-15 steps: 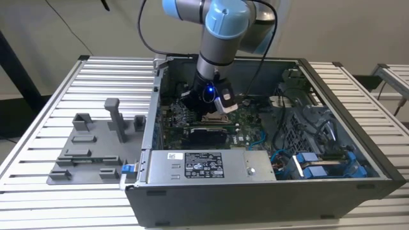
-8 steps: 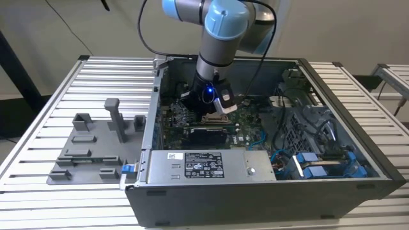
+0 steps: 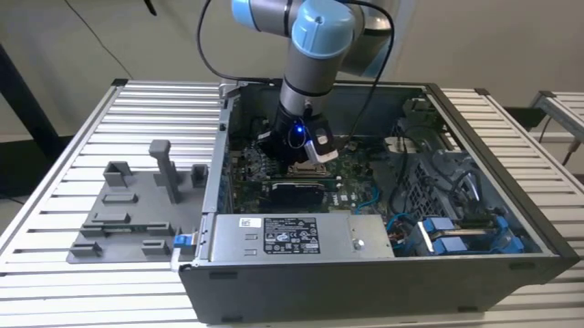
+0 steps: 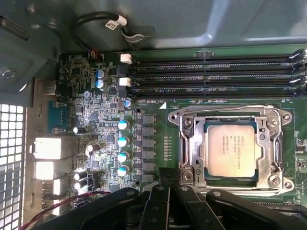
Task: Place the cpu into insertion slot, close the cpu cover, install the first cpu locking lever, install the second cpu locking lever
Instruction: 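Install the second cpu locking lever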
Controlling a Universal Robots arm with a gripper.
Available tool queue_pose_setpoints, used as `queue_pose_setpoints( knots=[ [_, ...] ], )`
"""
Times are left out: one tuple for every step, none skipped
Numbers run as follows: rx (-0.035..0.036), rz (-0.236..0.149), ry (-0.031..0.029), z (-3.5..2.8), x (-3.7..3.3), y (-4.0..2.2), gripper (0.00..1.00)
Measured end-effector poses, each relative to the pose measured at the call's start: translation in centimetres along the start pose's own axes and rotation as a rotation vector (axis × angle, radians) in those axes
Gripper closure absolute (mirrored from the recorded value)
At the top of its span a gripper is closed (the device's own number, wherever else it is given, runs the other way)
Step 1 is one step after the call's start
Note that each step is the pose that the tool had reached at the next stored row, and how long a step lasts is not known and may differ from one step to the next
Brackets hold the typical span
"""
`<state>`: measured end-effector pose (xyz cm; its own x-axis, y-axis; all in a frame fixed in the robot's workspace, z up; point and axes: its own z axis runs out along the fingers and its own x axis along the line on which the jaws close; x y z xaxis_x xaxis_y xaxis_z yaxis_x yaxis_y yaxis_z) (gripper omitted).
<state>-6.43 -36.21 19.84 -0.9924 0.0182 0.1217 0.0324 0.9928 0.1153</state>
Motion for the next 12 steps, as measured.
queue_pose_setpoints(
  knots=[
    [0.0005, 0.000, 0.0000, 0.02, 0.00, 0.00, 0.89],
    [0.0010, 0.000, 0.0000, 0.03, 0.00, -0.01, 0.89],
    [0.0014, 0.000, 0.0000, 0.04, 0.00, -0.02, 0.89],
    [0.0017, 0.000, 0.0001, 0.04, 0.00, -0.03, 0.89],
    [0.0020, 0.000, 0.0003, 0.05, 0.00, -0.05, 0.89],
    [0.0024, 0.000, 0.0008, 0.04, -0.01, -0.09, 0.89],
    [0.0029, 0.001, 0.0013, 0.04, -0.01, -0.14, 0.89],
    [0.0036, 0.001, 0.0019, 0.03, -0.01, -0.19, 0.89],
    [0.0043, 0.001, 0.0028, 0.02, 0.00, -0.24, 0.89],
    [0.0050, 0.001, 0.0040, 0.02, -0.01, -0.27, 0.89],
    [0.0053, 0.001, 0.0057, 0.02, -0.01, -0.30, 0.89],
    [0.0054, 0.002, 0.0077, 0.00, -0.01, -0.34, 0.89]
  ],
)
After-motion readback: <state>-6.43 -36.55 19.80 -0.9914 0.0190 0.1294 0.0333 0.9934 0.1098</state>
